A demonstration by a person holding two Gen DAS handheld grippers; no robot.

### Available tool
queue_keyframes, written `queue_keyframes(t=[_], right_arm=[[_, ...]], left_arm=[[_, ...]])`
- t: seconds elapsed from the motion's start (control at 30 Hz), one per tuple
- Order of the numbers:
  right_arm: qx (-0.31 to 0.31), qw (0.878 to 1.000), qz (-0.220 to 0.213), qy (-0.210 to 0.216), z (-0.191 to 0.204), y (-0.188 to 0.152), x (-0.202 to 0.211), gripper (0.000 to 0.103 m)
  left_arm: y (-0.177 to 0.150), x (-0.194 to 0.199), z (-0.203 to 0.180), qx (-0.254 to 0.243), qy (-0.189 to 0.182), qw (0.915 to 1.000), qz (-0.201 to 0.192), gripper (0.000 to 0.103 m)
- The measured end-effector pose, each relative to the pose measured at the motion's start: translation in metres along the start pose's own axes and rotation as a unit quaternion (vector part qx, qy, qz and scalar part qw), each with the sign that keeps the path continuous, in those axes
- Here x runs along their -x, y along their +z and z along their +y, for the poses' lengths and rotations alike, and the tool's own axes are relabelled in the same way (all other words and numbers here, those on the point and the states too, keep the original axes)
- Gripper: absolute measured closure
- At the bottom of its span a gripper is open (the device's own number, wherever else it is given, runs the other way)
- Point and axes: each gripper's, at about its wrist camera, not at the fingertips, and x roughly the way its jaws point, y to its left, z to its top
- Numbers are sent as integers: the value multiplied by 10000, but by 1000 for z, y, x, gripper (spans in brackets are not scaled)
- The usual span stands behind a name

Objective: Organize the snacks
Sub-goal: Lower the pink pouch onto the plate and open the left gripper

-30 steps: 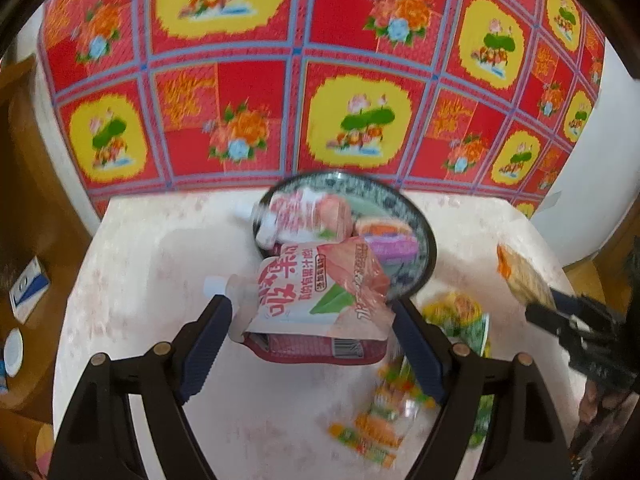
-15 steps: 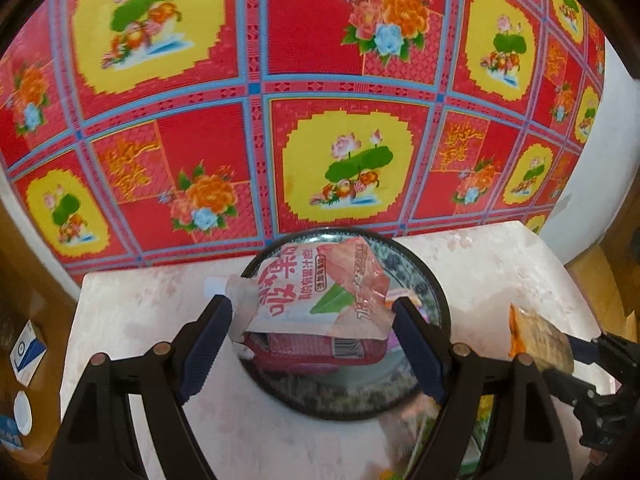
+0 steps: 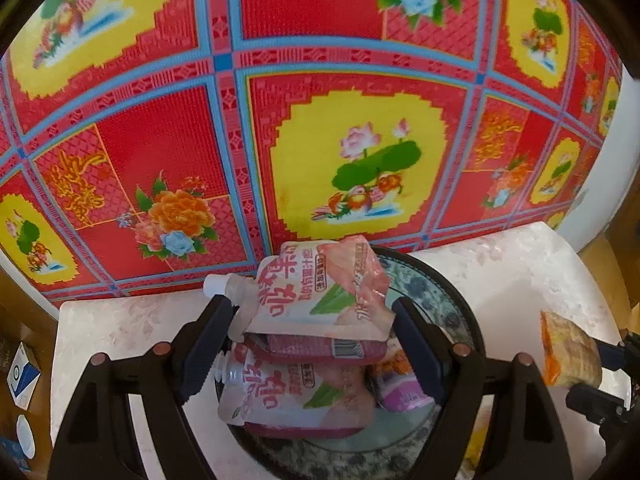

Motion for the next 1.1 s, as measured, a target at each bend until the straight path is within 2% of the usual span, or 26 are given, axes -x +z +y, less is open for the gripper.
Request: queue_keyframes(t=[0.1, 0.23, 0.47, 0.77, 1.1], right_arm=[[26, 10000, 47, -49, 2, 8, -8, 53], [139, 9996, 101, -226, 8, 20, -21, 53], [611, 9969, 224, -453, 24, 47, -55, 53], [1128, 9915, 501, -422, 35, 60, -93, 53], [1484, 9872, 515, -266, 49, 75, -112, 53]], left_arm=[[0, -3, 2, 16, 29, 10000, -23, 18], [-3, -3, 5, 133, -113, 9998, -34, 18], [-9, 3, 17, 209, -284, 9993, -80, 18], [-7, 8, 29, 263, -407, 9988, -107, 18], [-3, -9, 28, 315, -409, 9986, -60, 18]])
